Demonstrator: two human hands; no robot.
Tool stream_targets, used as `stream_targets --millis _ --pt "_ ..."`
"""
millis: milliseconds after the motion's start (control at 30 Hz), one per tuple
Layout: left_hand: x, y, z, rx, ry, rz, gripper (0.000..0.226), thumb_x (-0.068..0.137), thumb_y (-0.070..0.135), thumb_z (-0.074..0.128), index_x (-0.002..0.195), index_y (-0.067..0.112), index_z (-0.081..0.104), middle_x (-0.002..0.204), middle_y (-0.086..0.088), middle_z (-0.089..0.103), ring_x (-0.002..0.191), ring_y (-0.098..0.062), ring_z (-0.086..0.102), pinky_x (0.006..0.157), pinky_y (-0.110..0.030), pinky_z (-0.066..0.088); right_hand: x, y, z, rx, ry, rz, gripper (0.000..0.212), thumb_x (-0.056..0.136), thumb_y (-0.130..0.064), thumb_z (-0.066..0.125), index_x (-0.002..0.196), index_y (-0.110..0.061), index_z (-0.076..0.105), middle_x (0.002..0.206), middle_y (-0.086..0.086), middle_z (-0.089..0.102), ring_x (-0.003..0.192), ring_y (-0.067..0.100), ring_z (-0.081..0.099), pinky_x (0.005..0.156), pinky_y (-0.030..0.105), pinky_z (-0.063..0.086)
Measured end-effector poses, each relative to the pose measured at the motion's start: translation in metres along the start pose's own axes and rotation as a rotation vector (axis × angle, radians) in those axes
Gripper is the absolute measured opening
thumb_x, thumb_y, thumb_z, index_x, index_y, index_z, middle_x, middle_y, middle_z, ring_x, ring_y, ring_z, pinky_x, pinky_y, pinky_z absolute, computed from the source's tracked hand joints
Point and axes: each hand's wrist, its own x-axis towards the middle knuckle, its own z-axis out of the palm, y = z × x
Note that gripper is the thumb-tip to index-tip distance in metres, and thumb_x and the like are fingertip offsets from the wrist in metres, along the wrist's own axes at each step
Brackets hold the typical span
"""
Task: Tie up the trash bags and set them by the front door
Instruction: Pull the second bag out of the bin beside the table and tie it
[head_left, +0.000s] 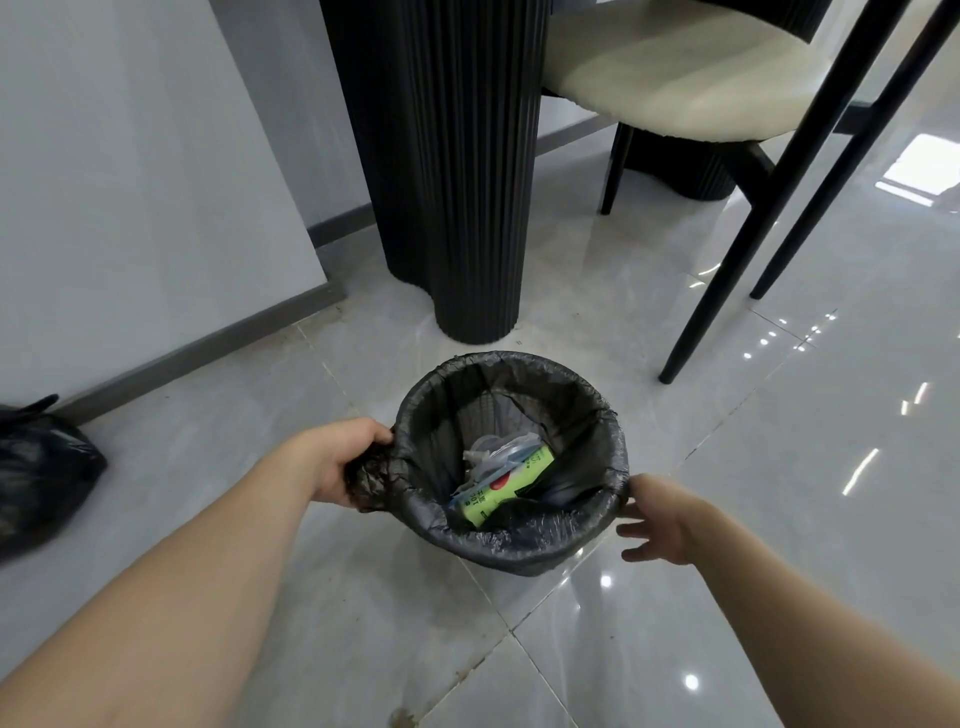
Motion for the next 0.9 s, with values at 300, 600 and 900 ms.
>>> stream_targets --millis 300,600,900 --pt "0.007 -0.007 0.008 -0.029 -0.004 -0.013 0.033 0.093 0.003 0.031 0.089 -0.002 0.063 0.068 -0.018 0.070 0.053 -0.026 0.070 0.049 -0.043 0.059 0.001 0.032 0.046 0.112 -0.206 0.094 0.024 0.093 -0.012 0.053 0.078 -0.008 0.072 0.087 0.011 0.073 0.088 0.026 0.068 0.082 0.045 0.055" --pt "0.017 -0.015 0.000 0.076 0.069 -0.012 0.026 0.092 -0.002 0.038 0.104 -0.005 0.061 0.082 -0.021 0.072 0.068 -0.029 0.072 0.067 -0.046 0.060 -0.009 0.032 0.036 0.231 -0.112 0.133 0.015 0.090 -0.019 0.057 0.083 -0.006 0.062 0.082 0.010 0.061 0.079 0.024 0.059 0.080 0.038 0.053" --pt "0.007 -0.002 0.003 0.057 0.102 -0.037 0.017 0.086 -0.006 0.039 0.088 -0.003 0.056 0.072 -0.016 0.064 0.055 -0.025 0.068 0.055 -0.035 0.059 -0.037 0.015 -0.003 0.343 -0.141 0.106 0.019 0.090 -0.010 0.053 0.071 -0.008 0.055 0.052 0.001 0.051 0.037 0.010 0.049 0.065 0.035 0.061"
